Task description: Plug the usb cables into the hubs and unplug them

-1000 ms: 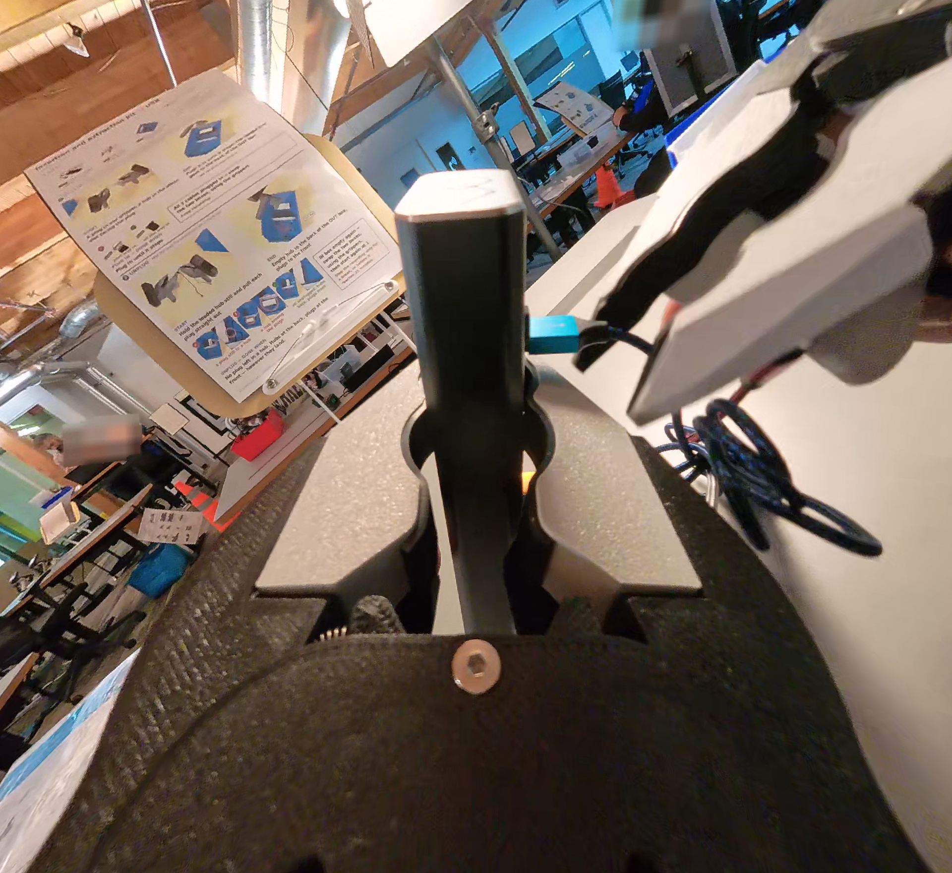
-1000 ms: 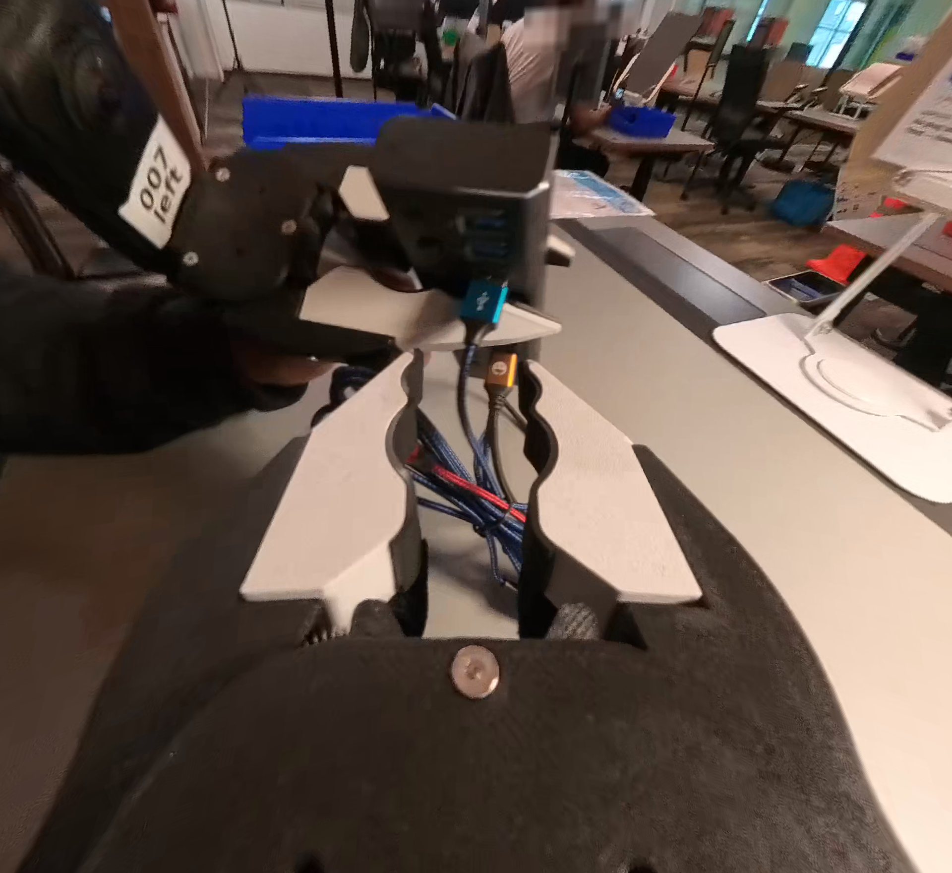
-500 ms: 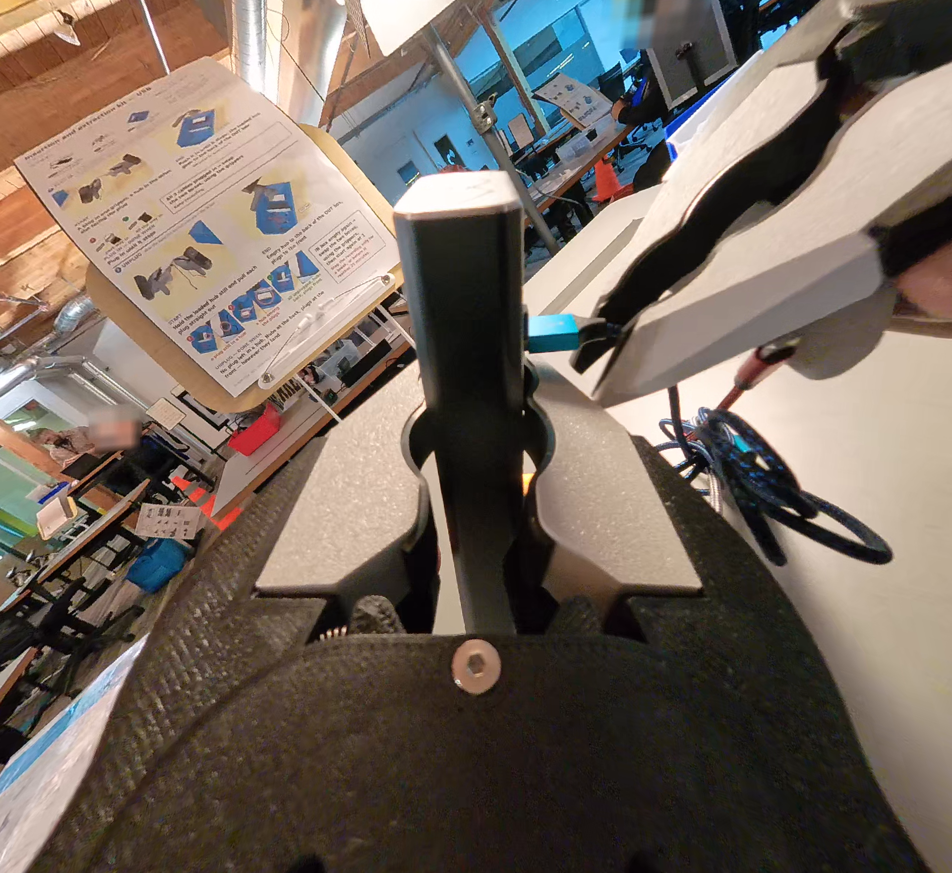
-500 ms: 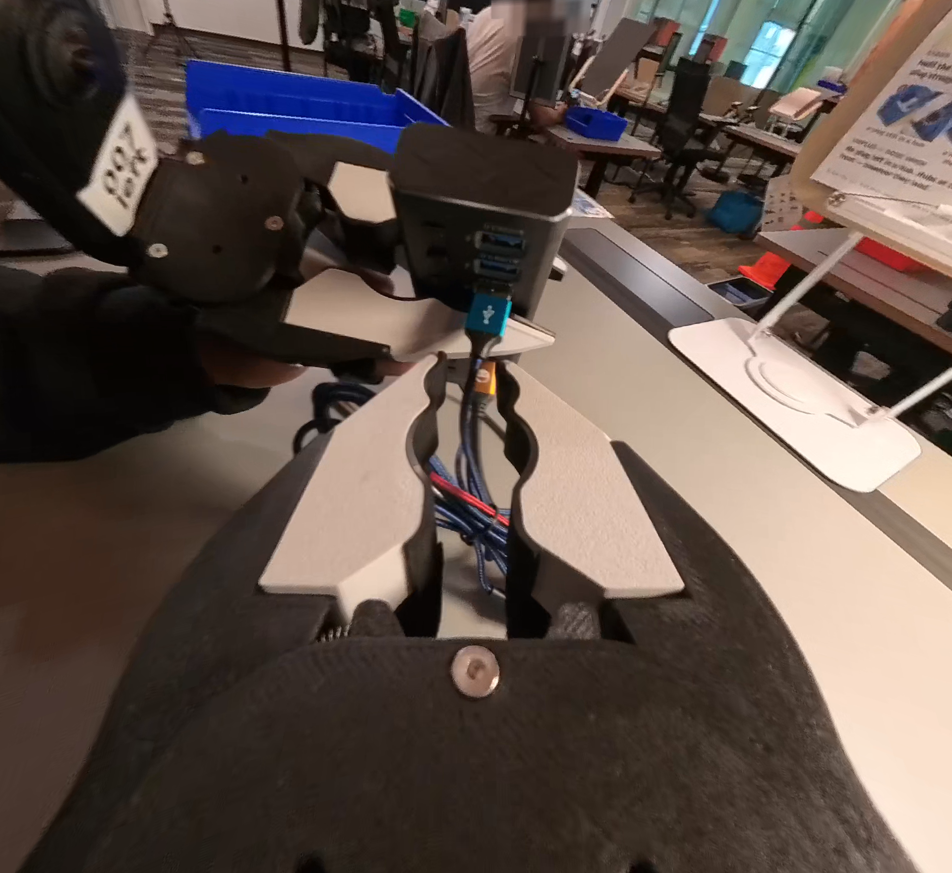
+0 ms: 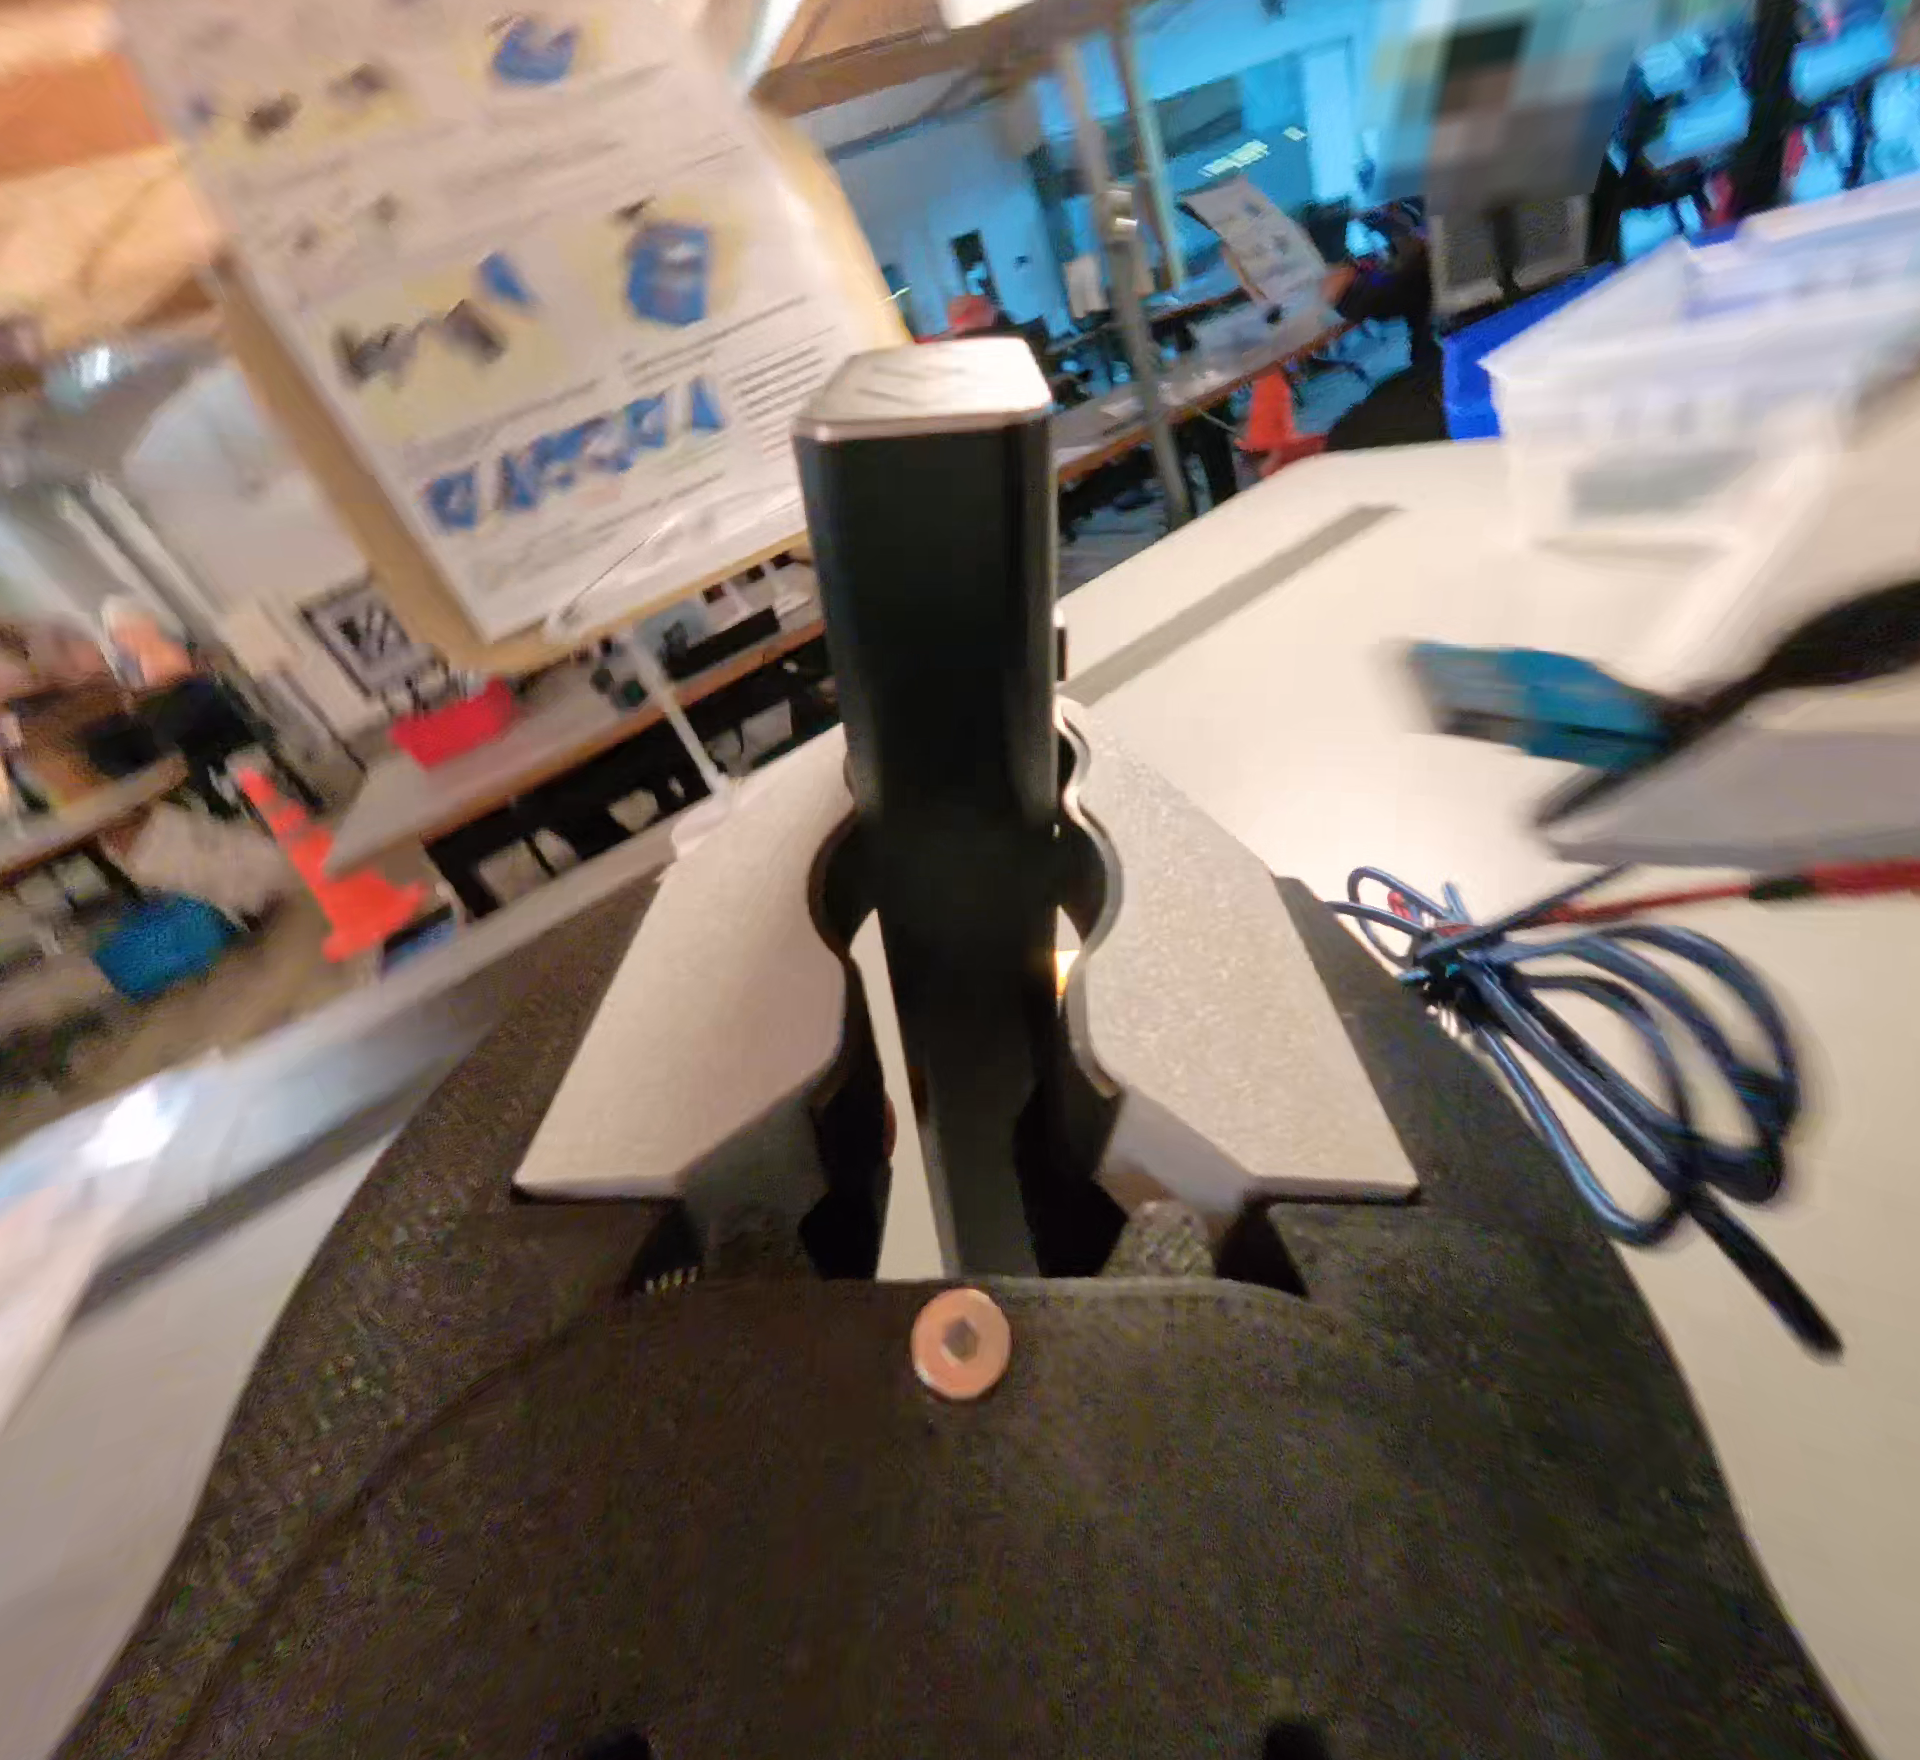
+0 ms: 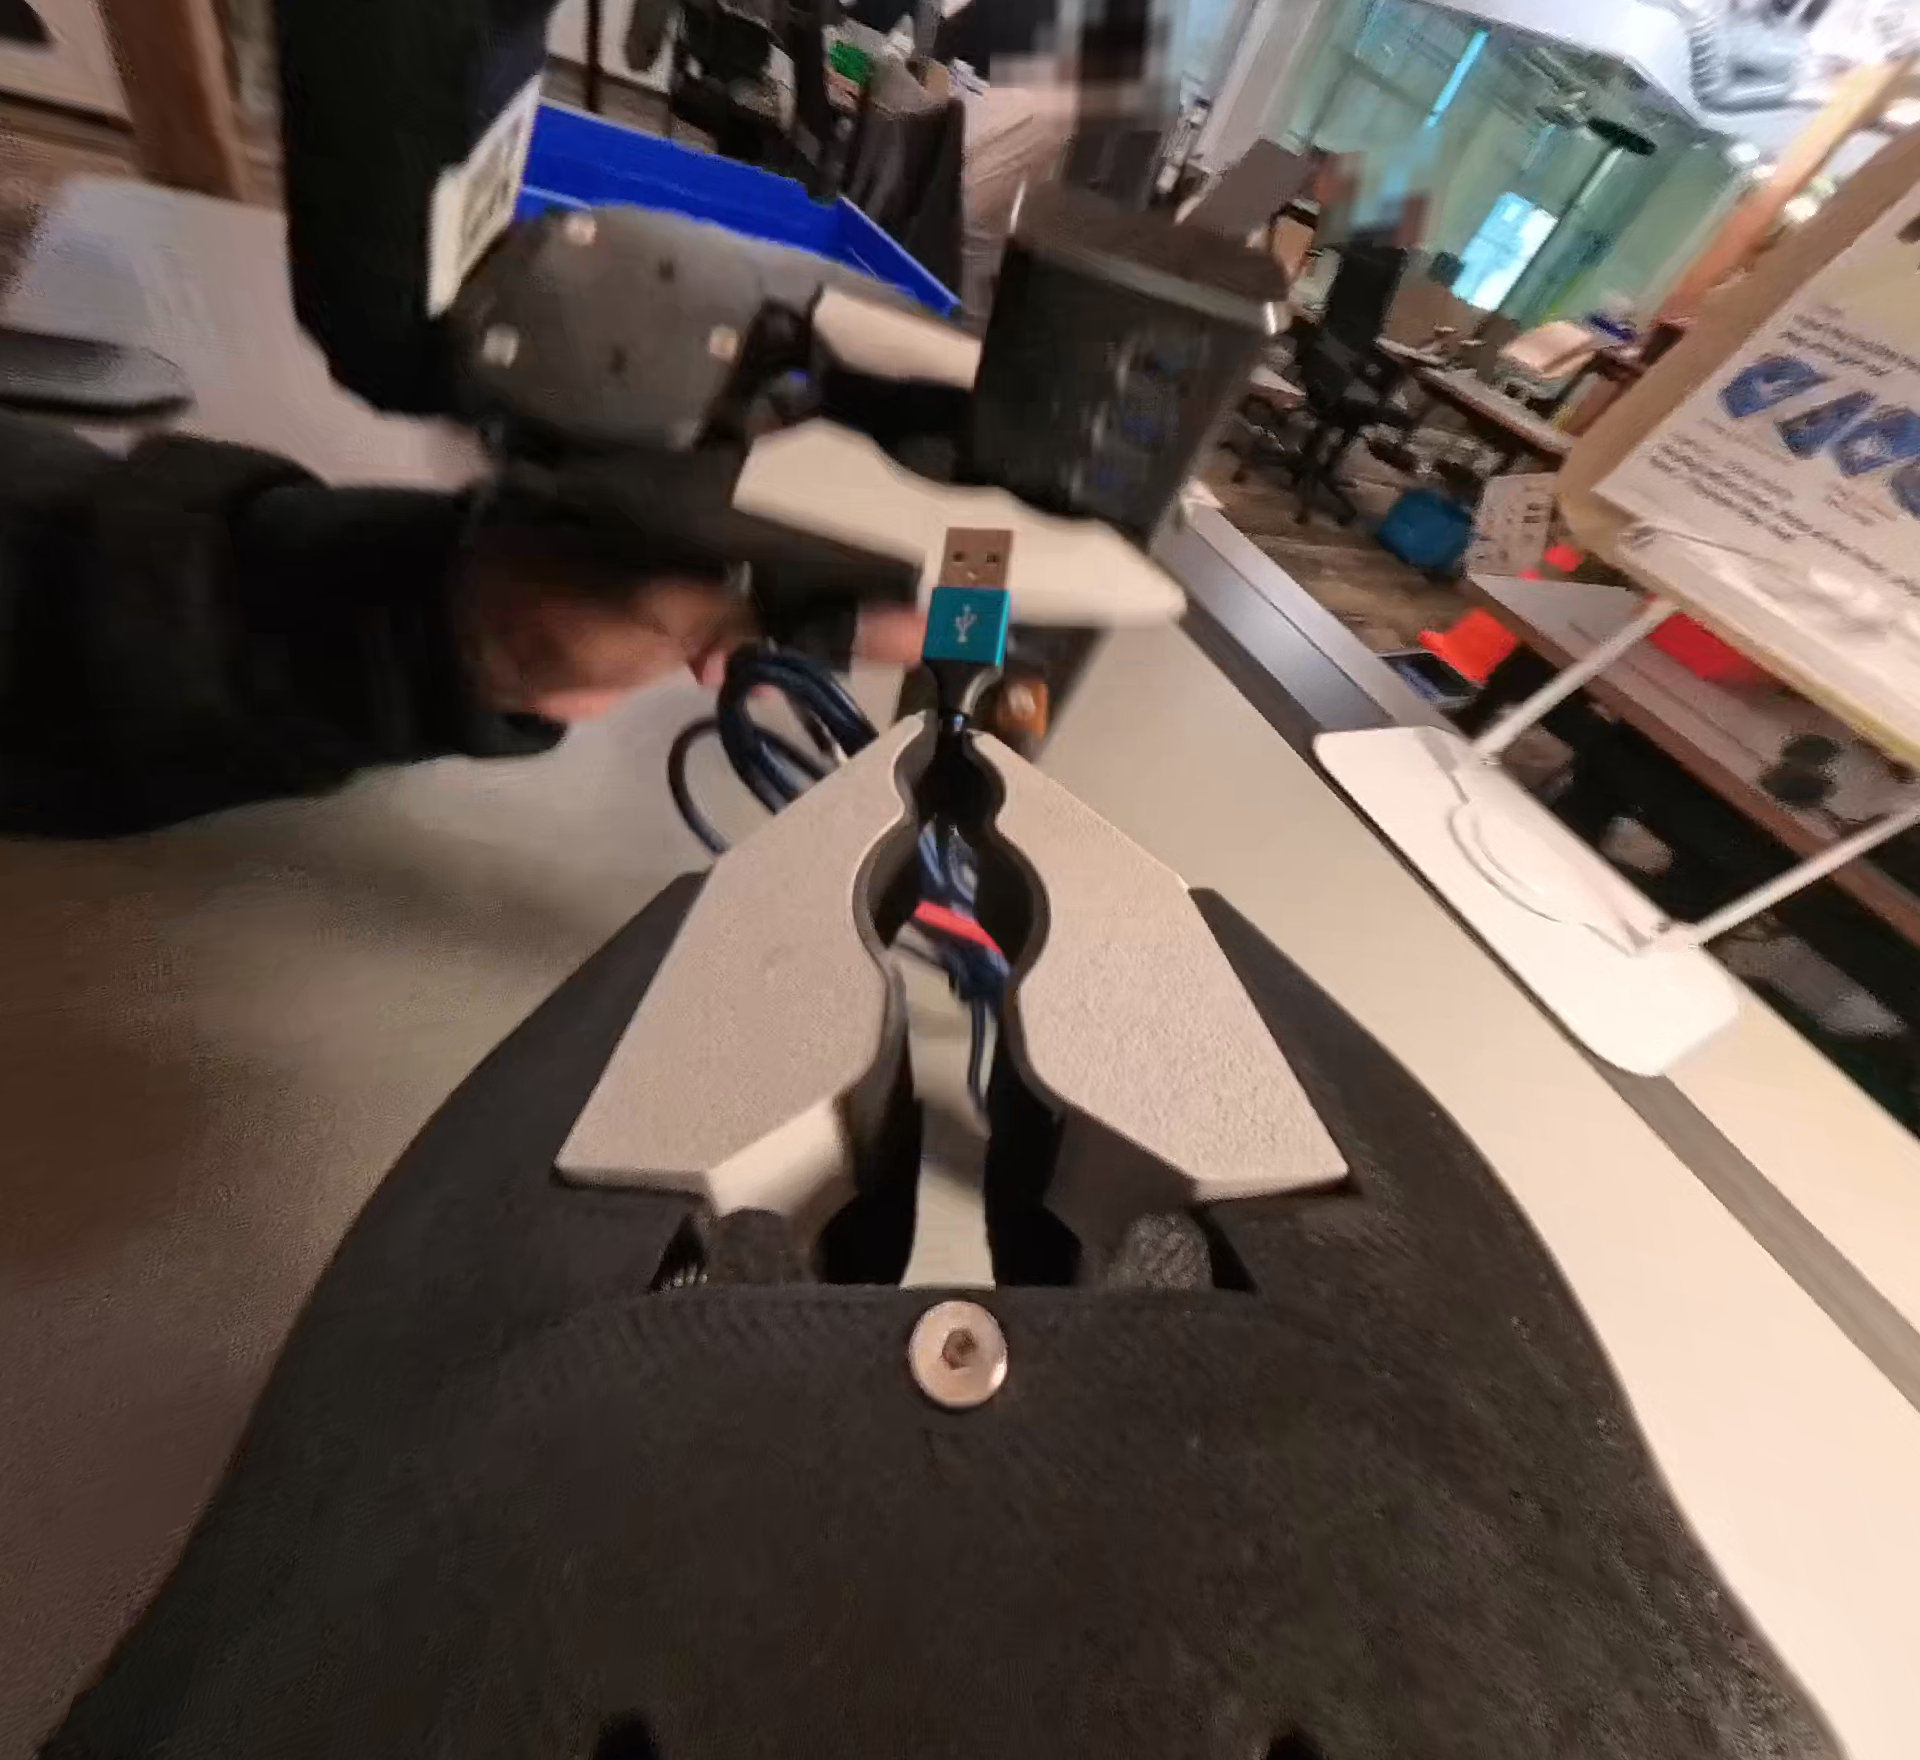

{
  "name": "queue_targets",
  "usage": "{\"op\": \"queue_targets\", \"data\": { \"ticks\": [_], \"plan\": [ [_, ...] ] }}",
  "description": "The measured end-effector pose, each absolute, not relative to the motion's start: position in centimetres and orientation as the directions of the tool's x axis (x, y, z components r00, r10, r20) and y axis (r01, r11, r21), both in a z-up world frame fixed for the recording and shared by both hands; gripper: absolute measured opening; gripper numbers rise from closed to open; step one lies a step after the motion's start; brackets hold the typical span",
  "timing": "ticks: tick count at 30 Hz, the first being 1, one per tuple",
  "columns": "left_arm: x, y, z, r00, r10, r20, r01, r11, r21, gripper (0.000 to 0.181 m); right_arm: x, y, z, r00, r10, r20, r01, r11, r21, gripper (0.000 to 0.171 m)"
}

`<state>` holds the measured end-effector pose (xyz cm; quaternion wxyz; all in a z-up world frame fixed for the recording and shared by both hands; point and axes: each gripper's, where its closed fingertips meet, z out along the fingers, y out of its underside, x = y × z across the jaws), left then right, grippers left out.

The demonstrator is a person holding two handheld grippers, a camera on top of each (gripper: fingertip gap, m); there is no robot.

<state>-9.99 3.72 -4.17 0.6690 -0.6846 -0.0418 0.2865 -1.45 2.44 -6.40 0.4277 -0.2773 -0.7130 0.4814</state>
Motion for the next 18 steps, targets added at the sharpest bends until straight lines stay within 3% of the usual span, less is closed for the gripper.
{"op": "queue_targets", "data": {
  "ticks": [1, 5, 9, 12, 18],
  "plan": [
    [-11.7, 2.4, -3.8, 0.838, 0.478, -0.261, -0.261, -0.068, -0.963, 0.031, -1.8, 3.3, -6.4, -0.427, 0.824, 0.372, -0.003, 0.411, -0.912, 0.000],
    [-14.0, 0.0, -2.6, 0.842, 0.511, -0.172, -0.202, 0.004, -0.979, 0.032, -2.8, 5.7, -6.7, -0.416, 0.875, 0.246, 0.064, 0.298, -0.952, 0.000],
    [-12.5, 1.8, -3.5, 0.842, 0.472, -0.261, -0.265, -0.059, -0.962, 0.031, -2.6, 5.2, -7.5, -0.469, 0.854, 0.224, 0.073, 0.290, -0.954, 0.001],
    [-11.1, 2.6, -3.4, 0.840, 0.435, -0.325, -0.329, -0.069, -0.942, 0.031, -2.1, 5.0, -6.5, -0.508, 0.842, 0.181, 0.040, 0.232, -0.972, 0.008],
    [-11.3, 2.1, -2.7, 0.886, 0.409, -0.218, -0.252, 0.030, -0.967, 0.031, -1.7, 6.3, -4.6, -0.535, 0.840, 0.093, 0.008, 0.115, -0.993, 0.021]
  ]
}}
